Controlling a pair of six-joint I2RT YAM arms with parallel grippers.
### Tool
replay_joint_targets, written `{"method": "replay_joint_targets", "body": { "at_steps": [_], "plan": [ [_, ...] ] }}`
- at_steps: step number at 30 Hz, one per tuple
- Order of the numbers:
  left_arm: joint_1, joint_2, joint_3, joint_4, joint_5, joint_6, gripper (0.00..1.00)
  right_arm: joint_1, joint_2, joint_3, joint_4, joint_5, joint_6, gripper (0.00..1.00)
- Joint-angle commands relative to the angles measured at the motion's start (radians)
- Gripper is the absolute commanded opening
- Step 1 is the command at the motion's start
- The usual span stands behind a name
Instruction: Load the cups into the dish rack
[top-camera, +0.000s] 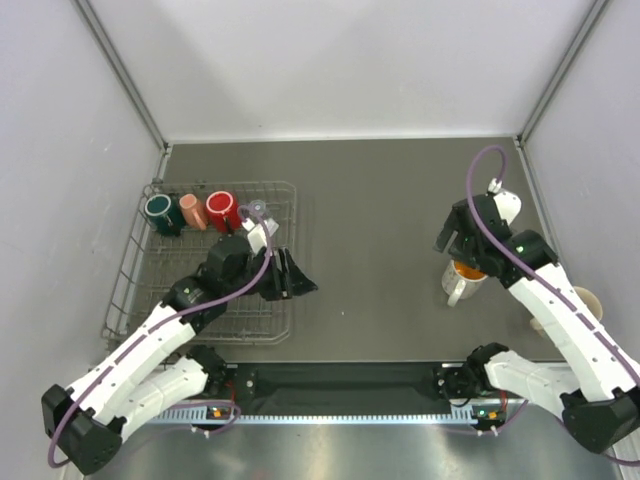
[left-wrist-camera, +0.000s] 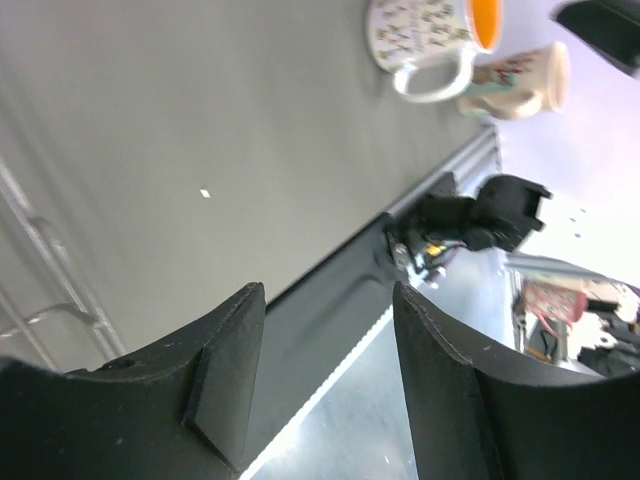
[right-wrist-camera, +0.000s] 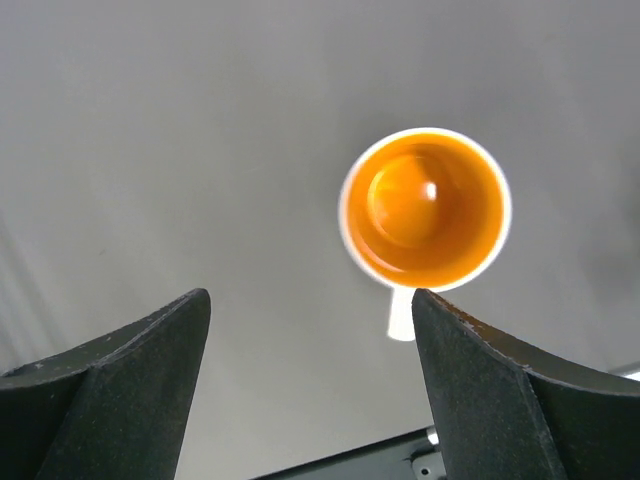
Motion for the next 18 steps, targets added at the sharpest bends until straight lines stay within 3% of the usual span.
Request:
{"method": "replay_joint_targets", "body": {
  "at_steps": [1,11,18],
  "plan": [
    [-0.003,-0.053,-0.005,0.053,0.092,-0.005,0.59,-0.065,0.037,0.052,-0.034,-0.003,0.007,0.81],
    [-0.003,-0.111,-0.015,-0.012,0.149,0.052,0.61,-0.125,0.261,0.079,-0.039,-0.023,0.102,0.74],
    [-0.002,-0.157,-0.047,0.004,0.195,0.024,0.61,-0.129,0.413,0.079,-0.049,-0.012,0.187,0.62]
  ]
}}
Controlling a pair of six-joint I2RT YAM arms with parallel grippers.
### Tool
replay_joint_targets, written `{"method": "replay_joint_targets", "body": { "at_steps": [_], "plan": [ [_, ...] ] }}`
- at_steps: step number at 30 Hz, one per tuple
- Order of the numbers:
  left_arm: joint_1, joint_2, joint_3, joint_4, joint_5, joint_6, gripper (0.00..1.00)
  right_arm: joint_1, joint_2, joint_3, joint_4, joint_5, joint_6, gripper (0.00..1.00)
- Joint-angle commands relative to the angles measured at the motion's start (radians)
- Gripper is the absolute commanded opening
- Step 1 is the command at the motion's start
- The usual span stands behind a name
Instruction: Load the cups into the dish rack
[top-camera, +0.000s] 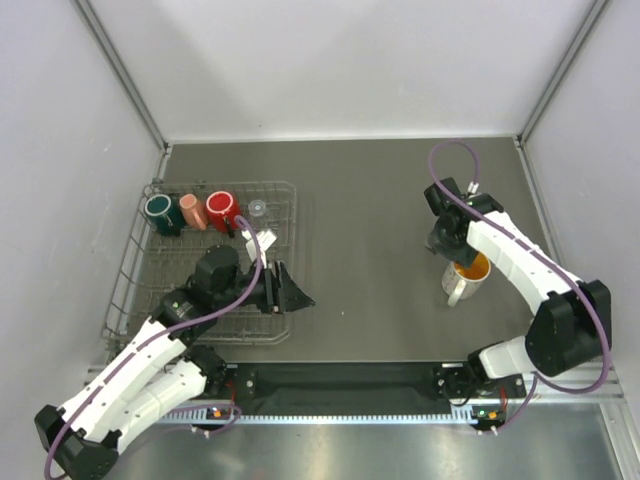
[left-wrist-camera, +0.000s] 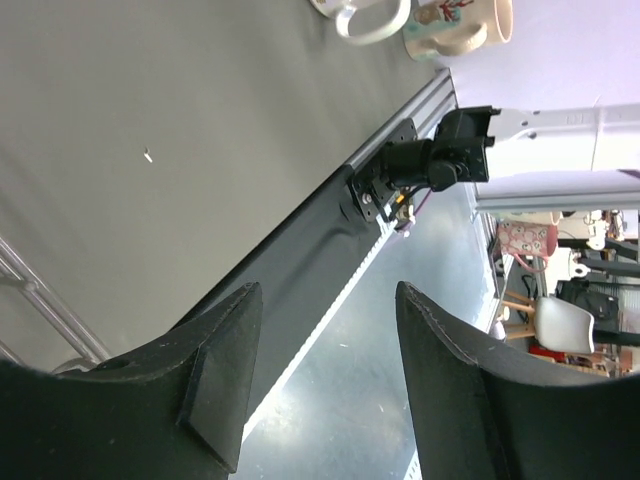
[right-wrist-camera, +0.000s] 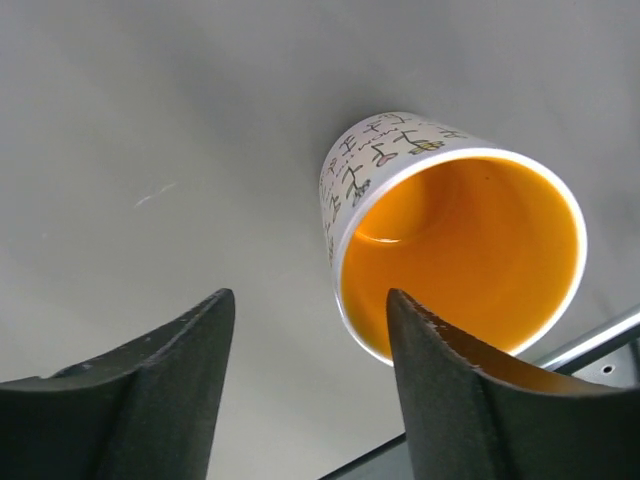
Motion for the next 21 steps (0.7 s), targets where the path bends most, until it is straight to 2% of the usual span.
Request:
{"method": "replay_joint_targets", "body": {
  "at_steps": [1,6,13,16,18,21],
  "plan": [
    [-0.002,-0.026,-0.004,0.016,0.042,0.008,0.61,-0.014,0.013,0.026,-0.003,0.024,0.065,0.61],
    [-0.002,-0.041,0.014,-0.031,0.015,0.043,0.61,-0.030,0.033,-0.012,0.034,0.033,0.060,0.58],
    [-0.002,-0.046,0.020,-0.040,0.024,0.043,0.62,-0.081,0.056,-0.071,0.101,0.013,-0.004,0.42],
    [-0.002,-0.046,0.027,-0.045,0.025,0.040,0.62,-0.096,0.064,-0.082,0.118,-0.002,-0.037,0.28],
    [-0.002,-0.045,0.028,-0.045,0.030,0.037,0.62,-0.098,0.059,-0.082,0.129,-0.010,-0.044,0.25],
    [-0.002,-0.037,0.039,-0.051,0.028,0.035,0.62,-0.096,0.047,-0.080,0.149,-0.027,-0.070,0.10]
  ]
}}
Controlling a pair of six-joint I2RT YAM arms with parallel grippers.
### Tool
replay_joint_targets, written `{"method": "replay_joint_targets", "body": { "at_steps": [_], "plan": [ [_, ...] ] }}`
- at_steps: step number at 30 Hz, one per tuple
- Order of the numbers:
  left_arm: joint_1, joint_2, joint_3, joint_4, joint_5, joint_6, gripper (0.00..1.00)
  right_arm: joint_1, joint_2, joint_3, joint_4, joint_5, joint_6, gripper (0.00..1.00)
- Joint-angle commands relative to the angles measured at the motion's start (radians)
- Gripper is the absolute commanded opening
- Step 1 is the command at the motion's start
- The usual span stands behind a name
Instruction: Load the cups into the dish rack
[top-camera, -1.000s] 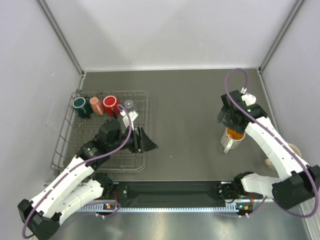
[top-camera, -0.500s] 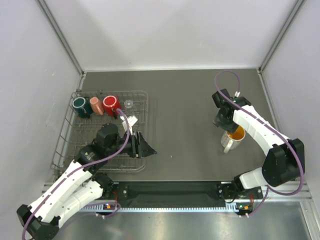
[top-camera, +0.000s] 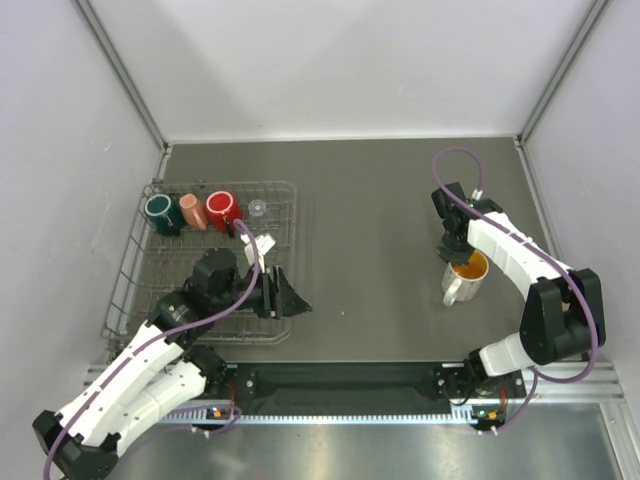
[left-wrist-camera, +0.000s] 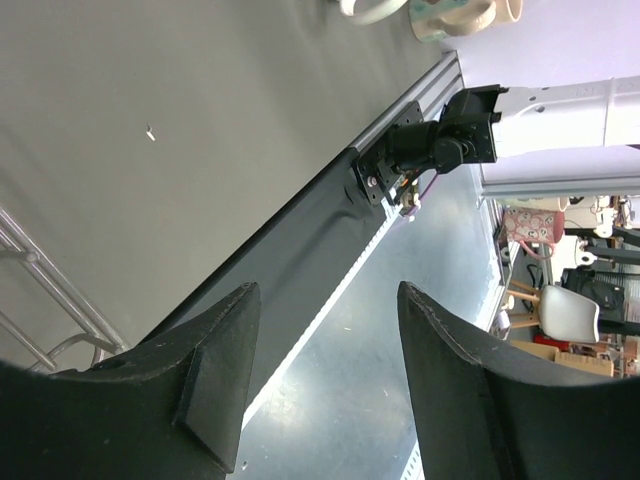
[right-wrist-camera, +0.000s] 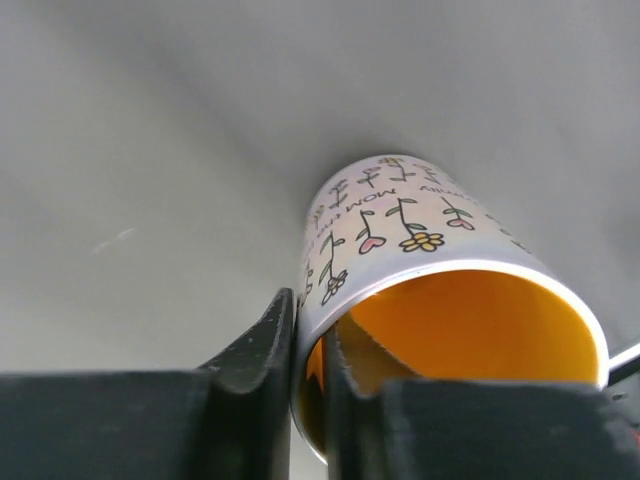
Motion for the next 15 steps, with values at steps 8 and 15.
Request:
{"method": "replay_joint_targets", "body": {
  "at_steps": [8,15],
  "plan": [
    [-0.002,0.016,0.032,0.070,0.061,-0.064,0.65,-0.011,-0.099,0.010,0.085,-0.089,-0.137,0.00],
    [-0.002,0.025,-0.026,0.220,0.119,-0.227,0.63,-0.011,-0.293,-0.007,0.226,-0.321,-0.298,0.00]
  ]
}}
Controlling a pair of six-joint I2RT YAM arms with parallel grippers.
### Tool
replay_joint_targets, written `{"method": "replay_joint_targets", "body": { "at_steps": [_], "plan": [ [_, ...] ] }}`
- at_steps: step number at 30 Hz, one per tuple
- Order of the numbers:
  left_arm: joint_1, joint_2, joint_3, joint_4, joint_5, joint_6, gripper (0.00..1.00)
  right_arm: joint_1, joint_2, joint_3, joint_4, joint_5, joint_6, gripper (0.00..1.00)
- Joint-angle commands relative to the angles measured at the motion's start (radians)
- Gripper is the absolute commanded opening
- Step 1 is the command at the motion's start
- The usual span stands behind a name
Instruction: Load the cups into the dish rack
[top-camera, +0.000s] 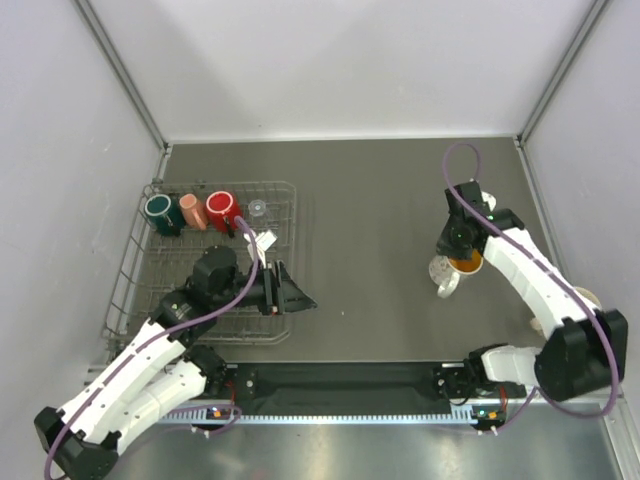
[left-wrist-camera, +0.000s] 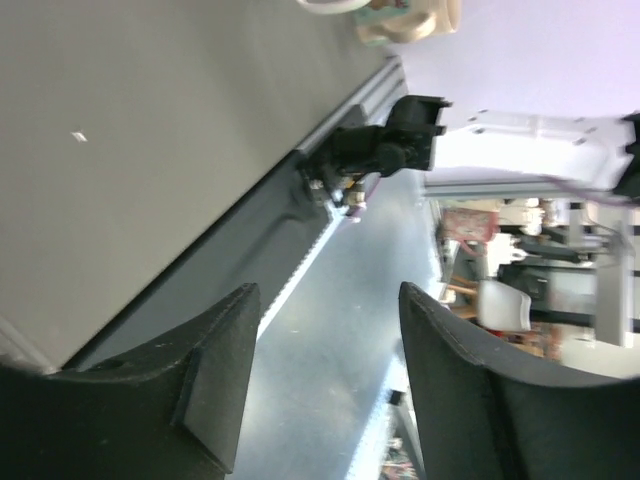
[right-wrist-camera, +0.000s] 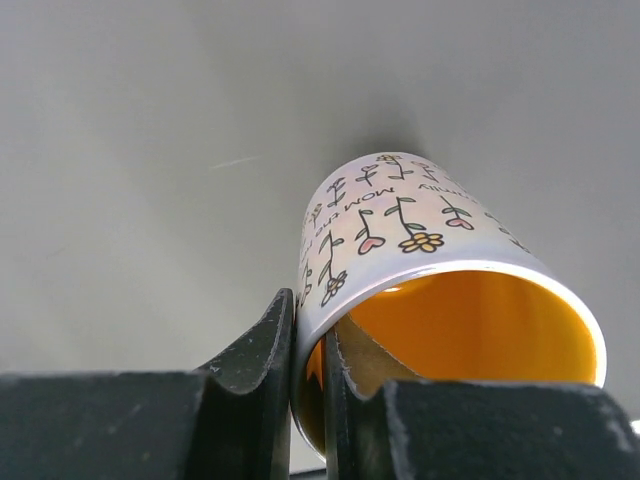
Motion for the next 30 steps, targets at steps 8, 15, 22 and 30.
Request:
{"method": "replay_joint_targets", "body": {
  "at_steps": [8,15,22,30],
  "plan": [
    [-0.003,0.038,-0.077,0.377,0.103,-0.244,0.60,-0.011,-0.318,0.041,0.325,-0.411,-0.107,0.00],
    [-0.003,0.065,-0.092,0.739,0.117,-0.471,0.64,-0.011,-0.422,-0.045,0.697,-0.652,0.138,0.00],
    [-0.018,0.068,-0.049,0.765,0.035,-0.481,0.70,-0.009,-0.458,-0.208,1.162,-0.737,0.505,0.00],
    [-0.055,0.125,-0.001,0.770,0.011,-0.452,0.72,0.041,-0.446,-0.240,1.313,-0.764,0.651,0.00]
  ]
}}
